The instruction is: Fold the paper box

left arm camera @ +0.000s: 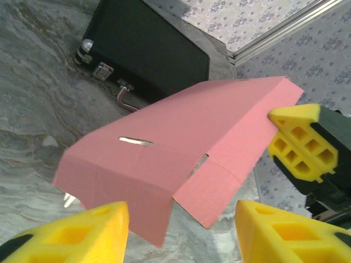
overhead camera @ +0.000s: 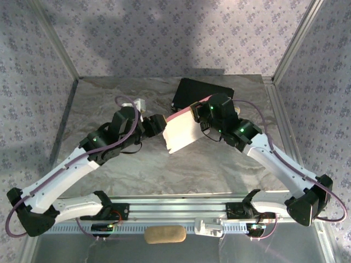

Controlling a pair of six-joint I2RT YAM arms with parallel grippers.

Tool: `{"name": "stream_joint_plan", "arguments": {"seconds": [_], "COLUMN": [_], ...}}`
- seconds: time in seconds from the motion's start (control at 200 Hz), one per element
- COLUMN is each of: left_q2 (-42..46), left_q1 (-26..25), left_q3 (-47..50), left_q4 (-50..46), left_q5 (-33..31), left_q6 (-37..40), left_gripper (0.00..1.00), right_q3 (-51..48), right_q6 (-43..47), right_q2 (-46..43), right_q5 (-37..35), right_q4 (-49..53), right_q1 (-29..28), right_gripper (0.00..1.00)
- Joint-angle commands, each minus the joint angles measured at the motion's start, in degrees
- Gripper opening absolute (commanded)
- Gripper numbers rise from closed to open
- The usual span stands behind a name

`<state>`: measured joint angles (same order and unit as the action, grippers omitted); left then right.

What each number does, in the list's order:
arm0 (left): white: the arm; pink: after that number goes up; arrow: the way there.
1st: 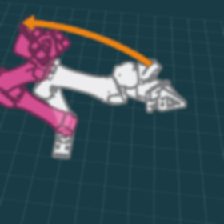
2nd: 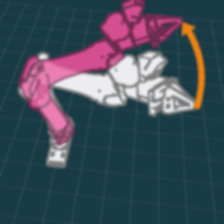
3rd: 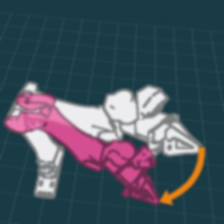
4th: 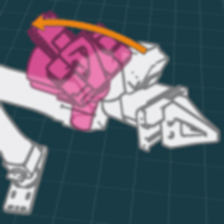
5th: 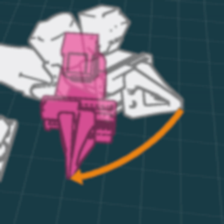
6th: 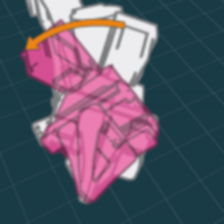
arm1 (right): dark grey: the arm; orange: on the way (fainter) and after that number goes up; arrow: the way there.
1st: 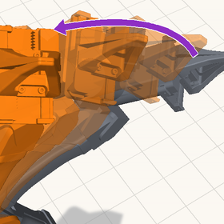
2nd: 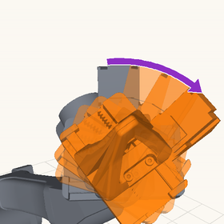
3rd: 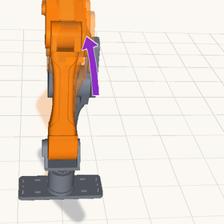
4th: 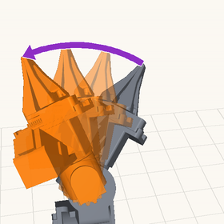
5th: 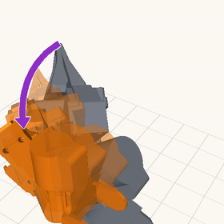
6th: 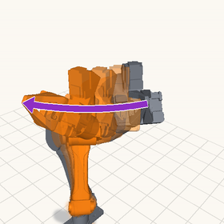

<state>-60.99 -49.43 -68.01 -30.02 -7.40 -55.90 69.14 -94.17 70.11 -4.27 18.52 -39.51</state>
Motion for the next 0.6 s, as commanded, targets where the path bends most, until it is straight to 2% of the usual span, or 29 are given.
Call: {"name": "stream_joint_plan", "arguments": {"seconds": [0.0,0.08,0.2,0.26,0.39,0.595], "left_q2": [4.92,7.70,5.88,4.80,4.17,3.42], "left_q1": [-3.32,-8.51,-12.51,-12.53,-10.91,-6.33], "left_q3": [3.65,8.54,9.25,10.84,11.85,12.17], "left_q4": [6.67,17.08,21.34,25.16,27.25,25.76], "left_q5": [-0.26,-3.79,-6.20,-6.51,-9.54,-7.62], "left_q6": [-7.42,-13.51,-18.60,-20.37,-21.80,-22.76], "left_gripper": [0.61,0.62,0.68,0.68,0.69,0.68], "right_q3": [-0.33,-0.33,-0.33,-2.02,-2.76,-3.15], "right_q6": [-0.87,-0.77,-0.93,-1.09,-1.36,-1.53], "right_q2": [0.38,0.56,1.13,1.34,1.13,0.22], "right_q5": [-0.44,-0.42,-0.12,-0.03,0.05,0.42], "right_q4": [-1.54,-2.13,-2.76,-2.98,-3.35,-2.97], "right_q1": [-0.05,0.05,0.30,0.24,0.26,0.70], "right_gripper": [0.00,0.00,0.00,0.00,0.00,0.00]}}
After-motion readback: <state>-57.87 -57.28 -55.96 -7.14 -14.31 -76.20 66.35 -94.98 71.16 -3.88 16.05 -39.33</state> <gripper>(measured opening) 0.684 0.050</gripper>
